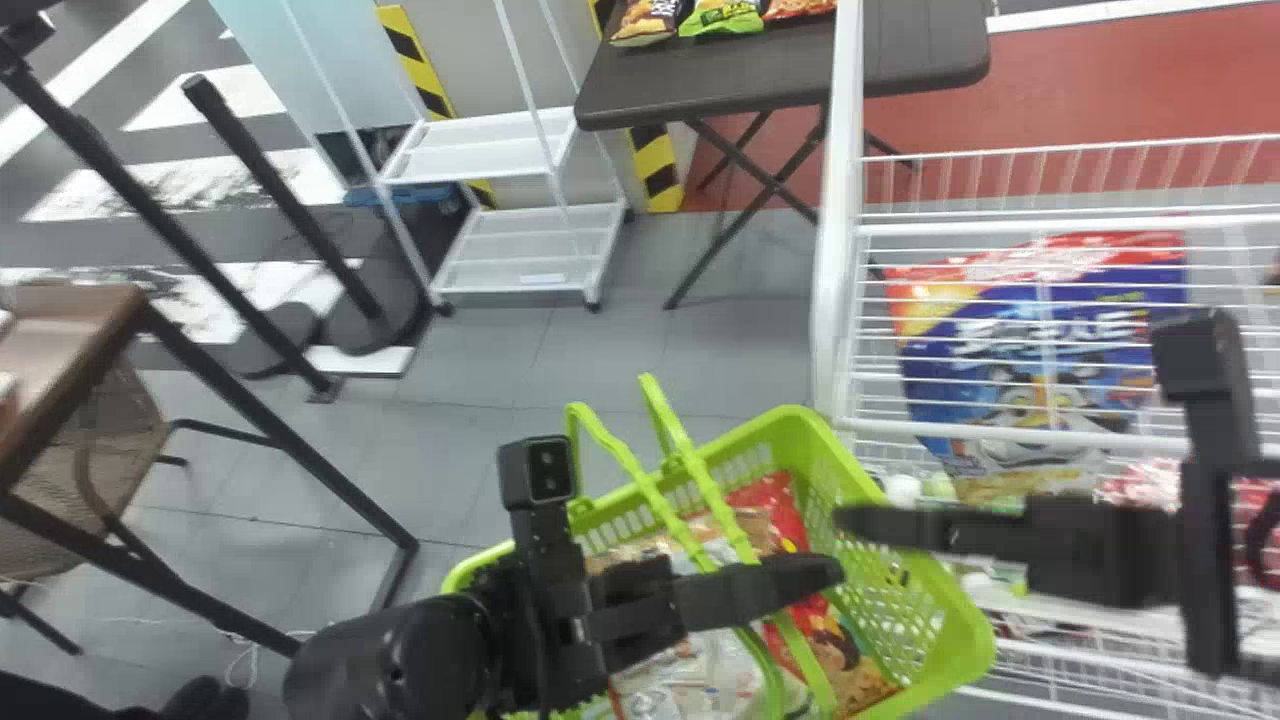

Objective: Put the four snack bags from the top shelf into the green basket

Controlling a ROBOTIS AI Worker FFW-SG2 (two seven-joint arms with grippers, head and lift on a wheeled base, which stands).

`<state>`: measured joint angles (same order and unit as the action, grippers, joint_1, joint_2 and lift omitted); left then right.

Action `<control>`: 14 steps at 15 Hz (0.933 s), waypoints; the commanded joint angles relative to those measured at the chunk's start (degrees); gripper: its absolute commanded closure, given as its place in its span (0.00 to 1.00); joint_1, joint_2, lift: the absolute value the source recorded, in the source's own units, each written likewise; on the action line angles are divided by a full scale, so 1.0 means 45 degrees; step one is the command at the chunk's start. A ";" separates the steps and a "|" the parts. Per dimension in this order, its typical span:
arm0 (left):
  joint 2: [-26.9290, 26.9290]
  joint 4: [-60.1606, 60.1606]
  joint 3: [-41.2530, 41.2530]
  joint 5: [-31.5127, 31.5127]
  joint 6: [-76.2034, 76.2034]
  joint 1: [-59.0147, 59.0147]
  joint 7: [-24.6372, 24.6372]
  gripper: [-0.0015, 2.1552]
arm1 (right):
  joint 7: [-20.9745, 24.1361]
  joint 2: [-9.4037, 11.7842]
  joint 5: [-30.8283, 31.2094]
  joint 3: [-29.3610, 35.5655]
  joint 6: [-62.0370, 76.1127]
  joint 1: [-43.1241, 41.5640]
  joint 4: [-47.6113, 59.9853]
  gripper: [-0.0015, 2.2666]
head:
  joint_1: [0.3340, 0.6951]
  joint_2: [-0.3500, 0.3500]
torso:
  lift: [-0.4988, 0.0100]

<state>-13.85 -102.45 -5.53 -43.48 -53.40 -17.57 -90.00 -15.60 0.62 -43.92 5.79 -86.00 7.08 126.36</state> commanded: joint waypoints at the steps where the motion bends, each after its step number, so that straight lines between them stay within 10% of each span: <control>1: -0.0047 -0.0026 -0.0040 -0.0065 0.0000 -0.0041 -0.0126 1.00 | 0.0049 0.0155 0.0542 0.2189 0.0487 -0.0518 0.0611 0.01 | 1.00 0.77 | 0.98; 6: -0.0086 0.0033 -0.0021 -0.0104 0.0000 -0.0002 -0.0126 1.00 | 0.0401 0.1287 0.4781 0.2697 0.4745 -0.1709 -0.1557 0.01 | 1.00 0.27 | 0.98; 14: 0.0031 0.0228 -0.0197 -0.0065 0.0039 -0.0080 -0.0126 1.00 | 0.0303 0.1756 0.8394 0.1408 1.2010 -0.4717 -0.8940 0.04 | 1.00 0.07 | 0.98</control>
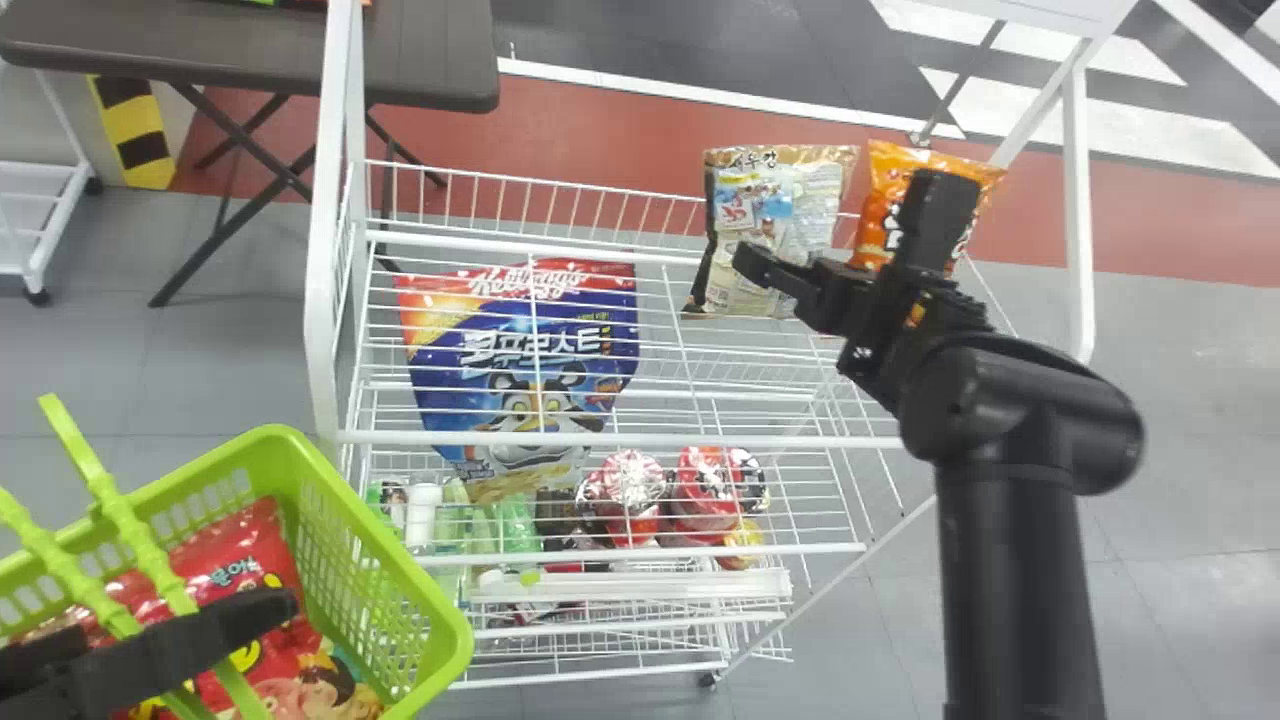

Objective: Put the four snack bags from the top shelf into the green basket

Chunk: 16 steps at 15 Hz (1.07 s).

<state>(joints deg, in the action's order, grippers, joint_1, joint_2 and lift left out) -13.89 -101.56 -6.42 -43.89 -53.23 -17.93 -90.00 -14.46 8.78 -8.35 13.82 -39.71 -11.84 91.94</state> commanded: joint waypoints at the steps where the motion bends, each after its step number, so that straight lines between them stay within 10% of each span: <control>1: 0.0040 0.0029 -0.0020 0.0006 0.0001 -0.0078 -0.0126 1.00 | 0.0088 -0.0115 0.1034 -0.0629 0.2036 -0.0768 -0.1798 0.07 | 1.00 0.08 | 0.98; 5: 0.0040 0.0068 -0.0293 -0.0013 0.0001 -0.0254 -0.0126 1.00 | 0.0772 -0.0233 0.1171 -0.0766 0.1840 -0.0377 -0.1446 0.98 | 1.00 0.10 | 0.98; 12: 0.0001 0.0048 -0.0274 -0.0013 0.0001 -0.0254 -0.0126 1.00 | 0.0928 -0.0233 0.0292 -0.0648 0.1137 0.0970 0.1073 0.99 | 1.00 0.10 | 0.98; 16: -0.0038 0.0068 -0.0391 -0.0033 0.0001 -0.0215 -0.0126 1.00 | 0.1006 -0.0233 -0.1798 -0.0434 -0.2535 0.3334 0.6698 0.99 | 1.00 0.13 | 0.98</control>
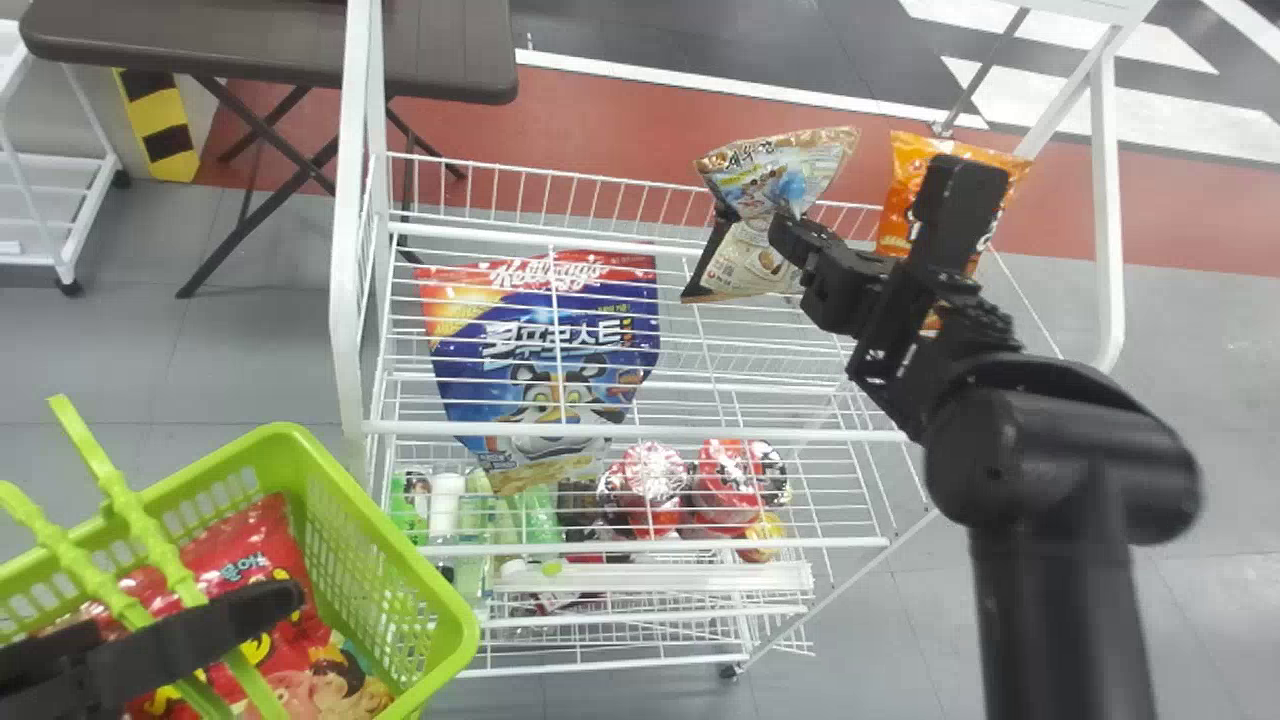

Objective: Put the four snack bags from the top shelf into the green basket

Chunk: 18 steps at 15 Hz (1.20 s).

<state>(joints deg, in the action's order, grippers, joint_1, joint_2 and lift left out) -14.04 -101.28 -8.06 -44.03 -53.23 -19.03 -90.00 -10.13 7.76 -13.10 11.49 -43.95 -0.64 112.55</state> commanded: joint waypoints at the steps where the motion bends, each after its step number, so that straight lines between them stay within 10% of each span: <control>1: 0.0014 0.0007 -0.0026 -0.0001 0.0000 0.0029 -0.0126 1.00 | 0.0219 -0.0026 -0.1210 0.0102 -0.2647 0.1334 0.3368 0.99 | 1.00 0.14 | 0.98; 8: 0.0092 0.0104 0.0091 0.0019 0.0000 0.0126 -0.0126 1.00 | 0.0473 -0.0592 -0.7303 -0.0172 -0.7882 0.3424 0.7079 0.99 | 1.00 0.38 | 0.98; 18: -0.0005 0.0007 0.0033 -0.0118 -0.0039 0.0029 -0.0126 1.00 | 0.1098 -0.1315 -0.5878 -0.5074 -0.7726 0.2936 0.4677 0.99 | 1.00 0.94 | 0.98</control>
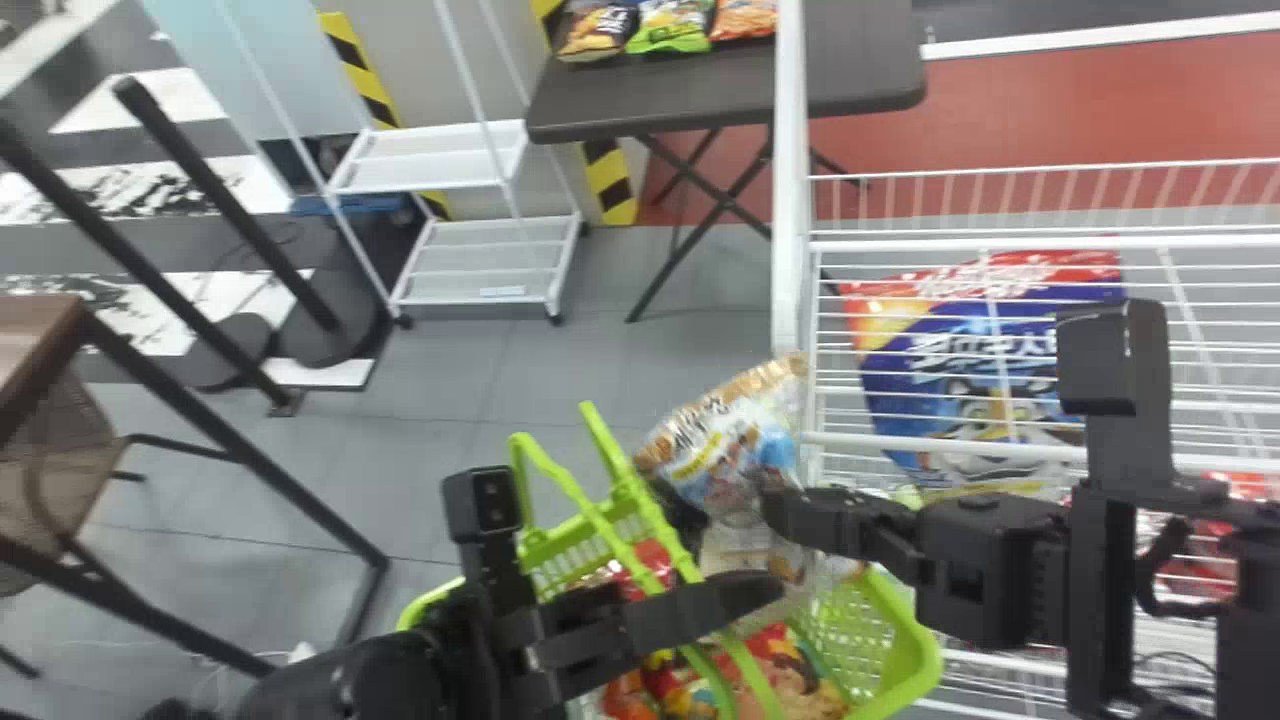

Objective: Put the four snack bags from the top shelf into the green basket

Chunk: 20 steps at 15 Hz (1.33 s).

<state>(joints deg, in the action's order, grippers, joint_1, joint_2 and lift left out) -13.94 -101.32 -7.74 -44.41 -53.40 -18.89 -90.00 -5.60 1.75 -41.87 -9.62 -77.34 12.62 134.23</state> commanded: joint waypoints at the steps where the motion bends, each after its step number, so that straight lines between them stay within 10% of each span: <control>1: -0.0026 0.0016 -0.0039 -0.0034 -0.0001 -0.0001 -0.0126 1.00 | 0.0112 0.0021 0.0632 -0.0402 -0.0969 -0.0089 -0.0162 0.93 | 1.00 0.95 | 0.98; 3: -0.0065 0.0036 -0.0019 -0.0034 -0.0001 0.0057 -0.0126 1.00 | 0.0093 0.0021 0.0750 -0.0402 -0.2649 -0.0421 -0.0377 0.20 | 1.00 0.98 | 0.98; 4: -0.0065 0.0036 0.0000 -0.0034 -0.0001 0.0077 -0.0126 1.00 | 0.0034 0.0040 0.0750 -0.0382 -0.2831 -0.0538 -0.0611 0.00 | 1.00 0.98 | 0.98; 11: -0.0104 0.0036 -0.0019 -0.0073 -0.0040 0.0057 -0.0126 1.00 | -0.0181 0.0119 0.1453 0.3212 -0.2219 -0.0636 0.0990 0.02 | 1.00 0.87 | 0.98; 20: -0.0104 0.0016 0.0020 -0.0131 -0.0001 -0.0060 -0.0126 1.00 | 0.0015 0.1759 0.7195 0.5614 0.5515 -0.3370 -0.5474 0.02 | 1.00 0.10 | 0.98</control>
<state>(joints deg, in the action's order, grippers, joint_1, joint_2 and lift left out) -14.50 -101.27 -7.65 -45.00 -53.40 -19.08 -90.00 -5.50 8.48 -12.11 15.08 -57.24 0.61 117.13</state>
